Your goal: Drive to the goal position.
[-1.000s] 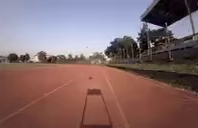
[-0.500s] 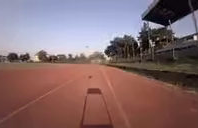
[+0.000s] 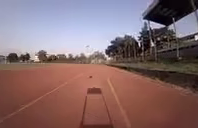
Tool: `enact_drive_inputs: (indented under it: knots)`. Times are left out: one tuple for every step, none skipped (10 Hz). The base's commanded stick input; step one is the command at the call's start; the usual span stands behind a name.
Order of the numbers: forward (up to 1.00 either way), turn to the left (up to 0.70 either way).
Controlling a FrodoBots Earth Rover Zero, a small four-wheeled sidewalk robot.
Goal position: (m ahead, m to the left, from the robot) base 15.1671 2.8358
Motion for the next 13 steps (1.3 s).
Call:
enact_drive_inputs:
  knots:
    - [0.70,0.00]
    - [0.70,0.00]
    - [0.70,0.00]
    - [0.70,0.00]
    - [0.70,0.00]
    - [0.70,0.00]
    - [0.70,0.00]
    - [0.70,0.00]
    - [0.70,0.00]
    - [0.70,0.00]
    - [0.70,0.00]
    - [0.70,0.00]
    - [0.70,0.00]
